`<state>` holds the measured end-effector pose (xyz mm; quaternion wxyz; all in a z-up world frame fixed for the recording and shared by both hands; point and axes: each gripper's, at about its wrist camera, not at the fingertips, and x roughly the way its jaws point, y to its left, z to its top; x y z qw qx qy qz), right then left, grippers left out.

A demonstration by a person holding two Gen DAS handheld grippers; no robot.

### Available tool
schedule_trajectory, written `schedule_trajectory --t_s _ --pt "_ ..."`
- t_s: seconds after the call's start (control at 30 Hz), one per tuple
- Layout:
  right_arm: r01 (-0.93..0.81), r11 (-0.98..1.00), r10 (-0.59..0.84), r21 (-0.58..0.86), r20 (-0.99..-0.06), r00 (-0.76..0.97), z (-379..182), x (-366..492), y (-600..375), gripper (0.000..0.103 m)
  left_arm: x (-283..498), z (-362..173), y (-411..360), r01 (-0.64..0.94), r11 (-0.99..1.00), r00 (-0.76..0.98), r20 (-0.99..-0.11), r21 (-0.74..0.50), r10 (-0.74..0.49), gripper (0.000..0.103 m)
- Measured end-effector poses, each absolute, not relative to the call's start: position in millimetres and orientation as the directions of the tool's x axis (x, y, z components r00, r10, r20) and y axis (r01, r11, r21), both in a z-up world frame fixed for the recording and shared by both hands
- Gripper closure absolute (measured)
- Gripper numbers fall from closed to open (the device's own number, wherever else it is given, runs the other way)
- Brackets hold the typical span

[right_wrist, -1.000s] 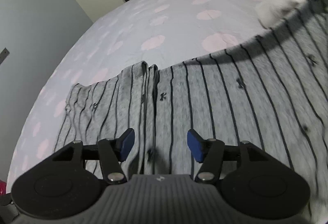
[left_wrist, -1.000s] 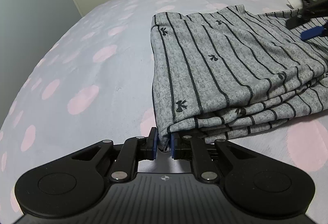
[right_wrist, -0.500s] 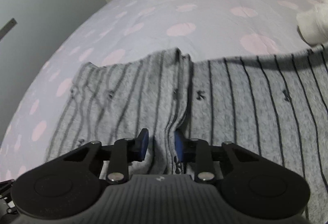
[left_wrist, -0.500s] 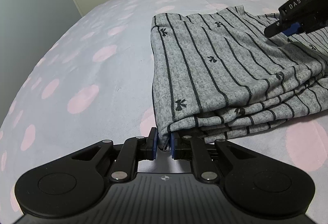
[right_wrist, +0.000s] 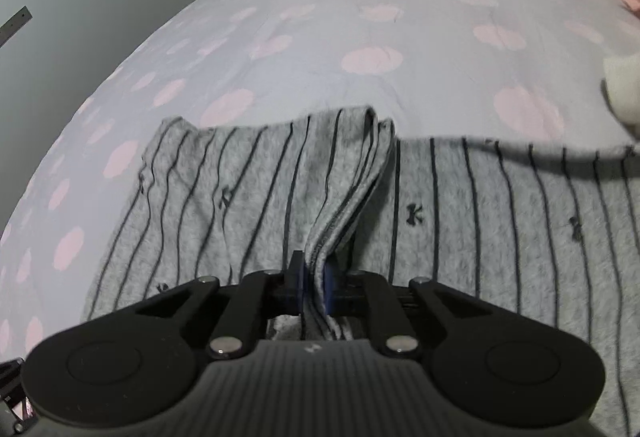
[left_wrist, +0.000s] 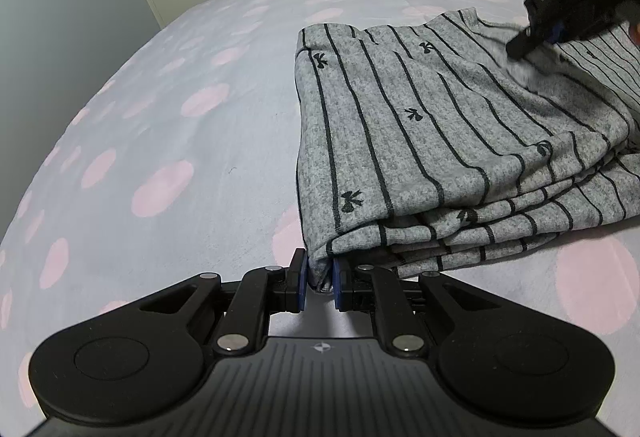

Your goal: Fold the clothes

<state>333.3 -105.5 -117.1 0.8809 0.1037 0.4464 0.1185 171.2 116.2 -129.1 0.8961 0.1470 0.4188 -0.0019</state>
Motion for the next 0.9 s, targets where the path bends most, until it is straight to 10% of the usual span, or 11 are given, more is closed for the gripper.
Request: schedule_trajectory --t_s 0.9 --pt "-0.013 0.998 0.048 0.054 -0.703 0.710 96.5 287.3 -251.3 0.093 148.9 -42.5 -27.1 0.418 0.905 0.734 -0.618 0.085 -0.281 0.097"
